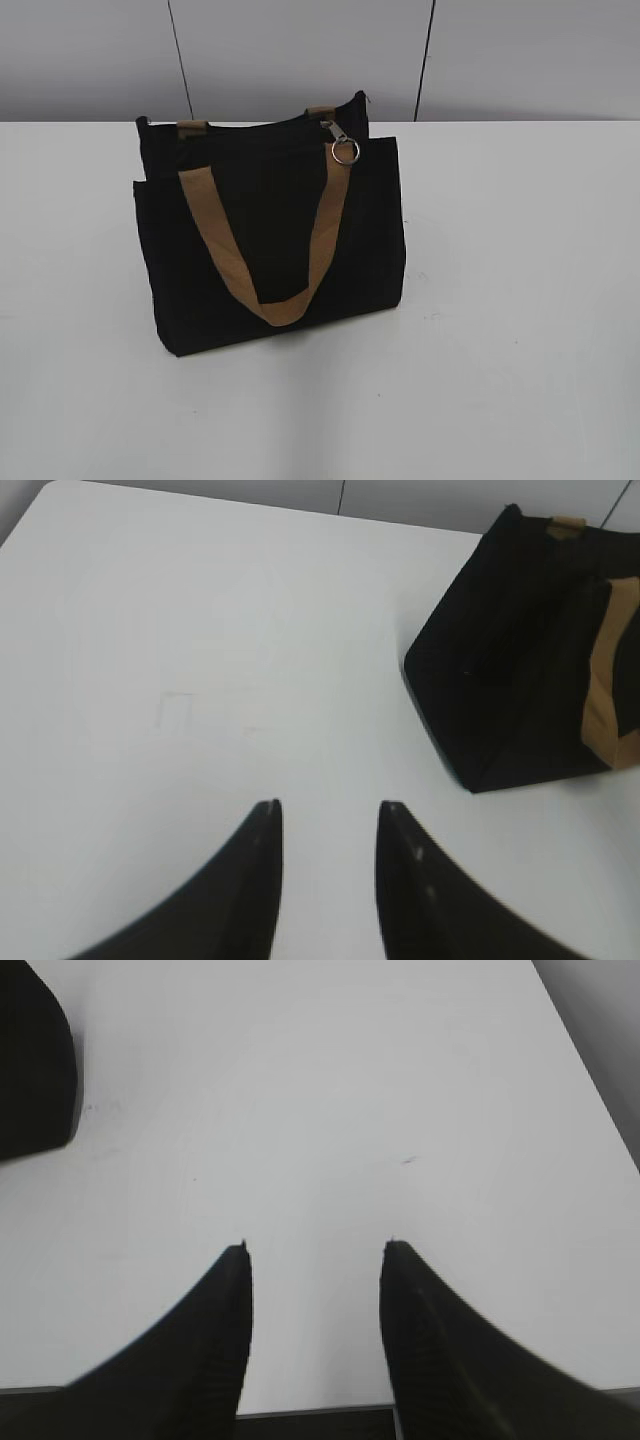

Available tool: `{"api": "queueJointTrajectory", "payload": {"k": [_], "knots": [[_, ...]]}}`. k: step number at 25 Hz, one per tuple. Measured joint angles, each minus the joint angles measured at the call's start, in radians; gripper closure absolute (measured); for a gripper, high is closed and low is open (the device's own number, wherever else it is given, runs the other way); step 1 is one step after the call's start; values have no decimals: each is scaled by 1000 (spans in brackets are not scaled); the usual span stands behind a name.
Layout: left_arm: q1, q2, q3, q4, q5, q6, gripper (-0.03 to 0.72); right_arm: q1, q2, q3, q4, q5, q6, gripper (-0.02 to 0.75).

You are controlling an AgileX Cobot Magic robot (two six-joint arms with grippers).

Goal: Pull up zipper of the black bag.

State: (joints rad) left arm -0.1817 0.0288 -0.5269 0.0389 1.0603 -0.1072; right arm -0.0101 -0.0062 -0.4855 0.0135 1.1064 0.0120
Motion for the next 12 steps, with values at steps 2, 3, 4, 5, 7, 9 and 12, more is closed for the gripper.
{"api": "queueJointTrajectory", "payload": {"k": [2,3,4,5,7,9,12], "knots": [[14,-12,0,0,-1,0,446,-14,0,0,1,0,0,401],[21,-24,0,-1,-1,0,446,-20,0,0,1,0,0,401],[27,-32,0,-1,0,0,446,-23,0,0,1,0,0,401],[32,-35,0,-1,0,0,446,-26,0,0,4,-2,0,401],[38,-37,0,-1,-1,0,446,-28,0,0,3,-3,0,401],[39,-38,0,-1,-1,0,446,-28,0,0,3,-5,0,401],[39,-38,0,-1,-1,0,446,-29,0,0,3,-6,0,401]]}}
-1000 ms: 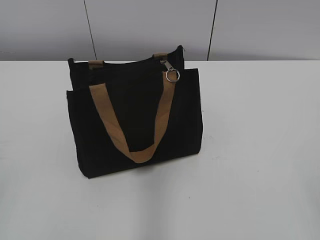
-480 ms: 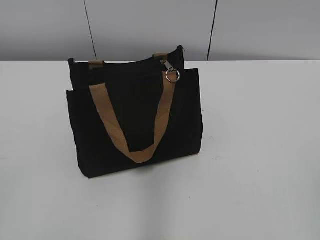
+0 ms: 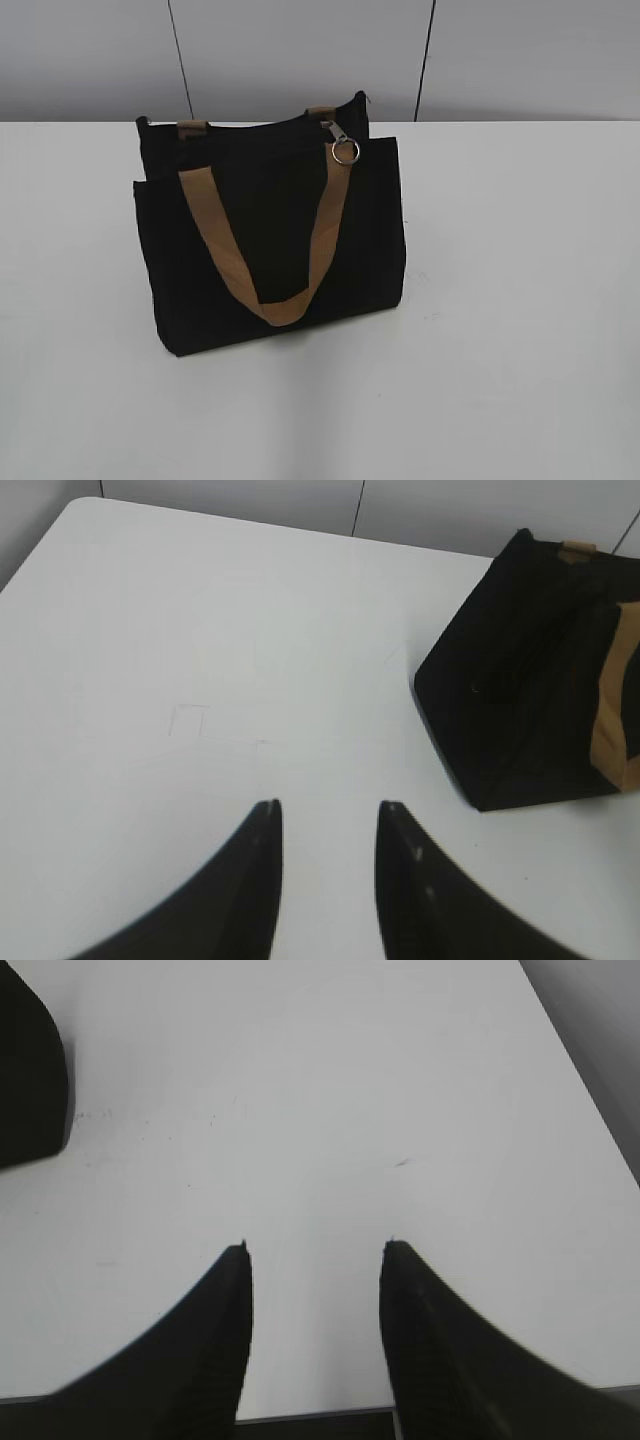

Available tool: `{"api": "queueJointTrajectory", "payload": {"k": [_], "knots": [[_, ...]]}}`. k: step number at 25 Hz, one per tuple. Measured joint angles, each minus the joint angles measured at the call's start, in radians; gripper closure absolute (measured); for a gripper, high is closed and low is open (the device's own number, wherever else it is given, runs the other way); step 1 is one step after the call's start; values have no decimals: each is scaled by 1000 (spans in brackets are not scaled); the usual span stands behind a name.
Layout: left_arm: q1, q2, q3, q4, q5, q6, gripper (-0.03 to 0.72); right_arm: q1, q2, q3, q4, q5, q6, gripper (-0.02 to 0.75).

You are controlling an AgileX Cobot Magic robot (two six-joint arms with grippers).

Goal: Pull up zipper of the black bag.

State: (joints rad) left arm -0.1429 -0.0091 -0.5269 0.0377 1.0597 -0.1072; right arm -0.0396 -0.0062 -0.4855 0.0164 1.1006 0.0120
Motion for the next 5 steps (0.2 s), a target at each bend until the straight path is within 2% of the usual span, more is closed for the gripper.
{"api": "queueJointTrajectory", "payload": {"k": [5], "knots": [[0,0,0,0,0,0,446,0,0,0,0,0,0,401]]}}
